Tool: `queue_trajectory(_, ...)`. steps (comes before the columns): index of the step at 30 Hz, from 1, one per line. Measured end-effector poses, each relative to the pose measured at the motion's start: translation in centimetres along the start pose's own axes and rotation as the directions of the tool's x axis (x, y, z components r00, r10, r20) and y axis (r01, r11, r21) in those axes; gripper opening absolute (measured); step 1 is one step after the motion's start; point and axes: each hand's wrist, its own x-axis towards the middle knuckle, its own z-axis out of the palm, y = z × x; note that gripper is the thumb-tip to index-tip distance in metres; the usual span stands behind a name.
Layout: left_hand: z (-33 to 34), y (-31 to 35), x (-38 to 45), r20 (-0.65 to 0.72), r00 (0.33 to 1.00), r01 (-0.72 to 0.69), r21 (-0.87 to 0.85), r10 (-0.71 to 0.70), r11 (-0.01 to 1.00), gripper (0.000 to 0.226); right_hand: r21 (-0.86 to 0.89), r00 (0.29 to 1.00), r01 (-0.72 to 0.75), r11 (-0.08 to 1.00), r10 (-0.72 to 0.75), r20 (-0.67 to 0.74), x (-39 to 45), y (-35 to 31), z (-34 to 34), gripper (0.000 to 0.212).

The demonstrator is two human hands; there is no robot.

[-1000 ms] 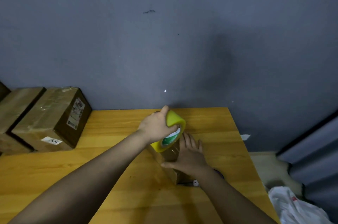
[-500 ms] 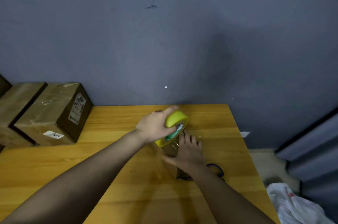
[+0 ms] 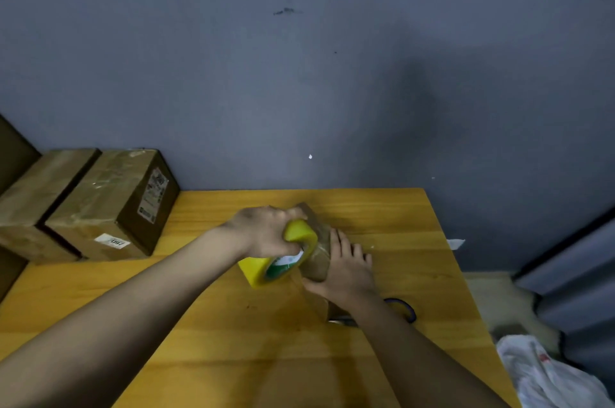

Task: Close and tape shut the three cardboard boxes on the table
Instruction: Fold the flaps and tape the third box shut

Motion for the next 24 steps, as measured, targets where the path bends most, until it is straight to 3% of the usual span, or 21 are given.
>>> queue_trajectory(4,-0.1,1.1,0.0,0.013,1.000,-0.010,0.095,0.009,0.995,0.064,-0.003,1.000,0.006,1.000,-0.006,0.005,-0.1,0.0,-0.1,0.118)
queue_trajectory(10,-1.6,1.5,0.5,0.113,0.993,0.032,0.066,-0.039,0.997,0.062,-0.014,0.999,0.020,1.000,-0.019,0.042,0.0,-0.1,-0.3,0.118)
queue_trajectory(15,-1.5,0.1,-0.2,0.290,0.950,0.093,0.094,-0.117,0.991,0.066,-0.003,0.997,-0.037,0.999,0.037,0.071,0.7,0.2,-0.4,0.120)
queue_trajectory(24,2.0,-0.4,-1.6,0.232,0.966,0.073,0.163,-0.110,0.984,0.064,0.044,0.999,0.016,0.999,-0.018,0.033,0.8,0.6,-0.2,0.112)
